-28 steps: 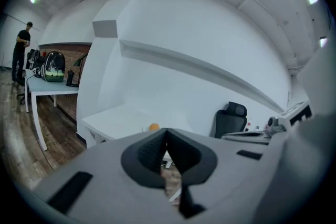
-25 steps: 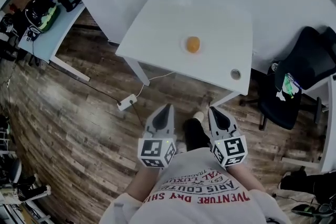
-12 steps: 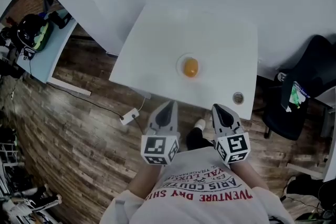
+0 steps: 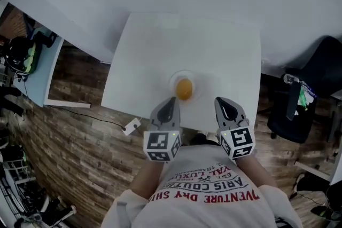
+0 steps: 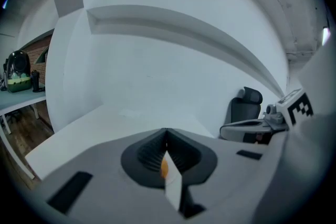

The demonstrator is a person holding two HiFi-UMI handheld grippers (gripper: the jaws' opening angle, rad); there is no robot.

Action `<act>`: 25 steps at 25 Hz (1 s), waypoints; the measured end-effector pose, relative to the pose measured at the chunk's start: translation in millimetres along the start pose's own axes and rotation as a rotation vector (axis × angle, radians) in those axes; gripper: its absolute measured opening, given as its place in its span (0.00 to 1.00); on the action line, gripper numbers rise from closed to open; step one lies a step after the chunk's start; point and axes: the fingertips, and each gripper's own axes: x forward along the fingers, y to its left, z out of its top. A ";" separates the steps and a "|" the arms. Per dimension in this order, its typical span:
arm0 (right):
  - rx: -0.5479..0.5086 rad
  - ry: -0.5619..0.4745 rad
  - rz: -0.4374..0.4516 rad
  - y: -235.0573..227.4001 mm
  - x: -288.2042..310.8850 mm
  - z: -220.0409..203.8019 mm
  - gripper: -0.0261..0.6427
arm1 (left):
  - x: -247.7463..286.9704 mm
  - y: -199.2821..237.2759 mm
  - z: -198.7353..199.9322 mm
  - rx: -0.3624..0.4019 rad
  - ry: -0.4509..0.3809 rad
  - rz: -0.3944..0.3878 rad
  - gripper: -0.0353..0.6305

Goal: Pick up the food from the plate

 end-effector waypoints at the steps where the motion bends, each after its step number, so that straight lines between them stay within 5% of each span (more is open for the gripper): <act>1: 0.011 0.010 -0.007 -6.2 4.6 -1.5 0.06 | 7.7 1.4 -1.5 -0.004 0.015 -0.001 0.06; 16: 0.099 0.135 -0.040 -21.3 61.9 -32.9 0.06 | 78.8 18.3 -49.0 -0.059 0.267 -0.137 0.08; 20: 0.109 0.158 -0.031 -16.3 71.3 -44.1 0.06 | 93.5 14.0 -72.0 -0.074 0.359 -0.195 0.39; 25: 0.110 0.174 -0.032 -14.6 75.7 -58.5 0.06 | 108.1 19.7 -96.5 -0.071 0.398 -0.146 0.65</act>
